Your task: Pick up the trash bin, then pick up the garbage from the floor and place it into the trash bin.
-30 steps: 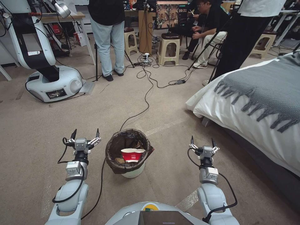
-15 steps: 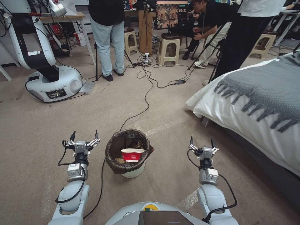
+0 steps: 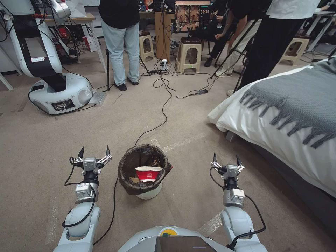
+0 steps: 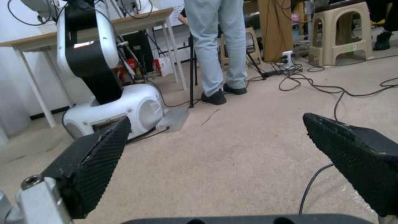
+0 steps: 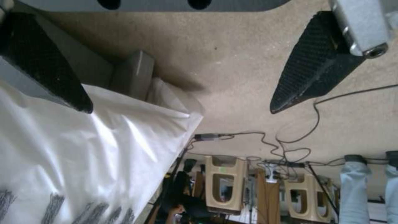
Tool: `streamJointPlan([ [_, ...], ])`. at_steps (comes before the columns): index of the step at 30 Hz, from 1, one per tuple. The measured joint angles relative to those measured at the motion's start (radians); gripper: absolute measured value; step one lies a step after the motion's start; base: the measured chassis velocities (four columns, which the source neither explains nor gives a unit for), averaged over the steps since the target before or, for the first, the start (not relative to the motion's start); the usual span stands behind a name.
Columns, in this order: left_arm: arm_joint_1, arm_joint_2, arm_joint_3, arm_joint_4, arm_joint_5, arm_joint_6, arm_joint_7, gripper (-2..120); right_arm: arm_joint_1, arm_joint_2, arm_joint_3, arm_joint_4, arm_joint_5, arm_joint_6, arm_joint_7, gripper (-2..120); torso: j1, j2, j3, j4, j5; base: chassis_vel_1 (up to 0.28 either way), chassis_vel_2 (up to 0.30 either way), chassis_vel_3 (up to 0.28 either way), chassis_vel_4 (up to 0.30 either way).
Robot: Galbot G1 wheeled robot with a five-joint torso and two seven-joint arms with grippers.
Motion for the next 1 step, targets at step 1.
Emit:
streamJointPlan([
  [1,0.0,0.0,0.0,0.0,0.0,0.0,0.0,100,0.0,0.0,0.0,0.0,0.0,0.0,0.0,100,0.0,0.0,0.0,0.0,0.0,0.0,0.0,0.0,0.0],
])
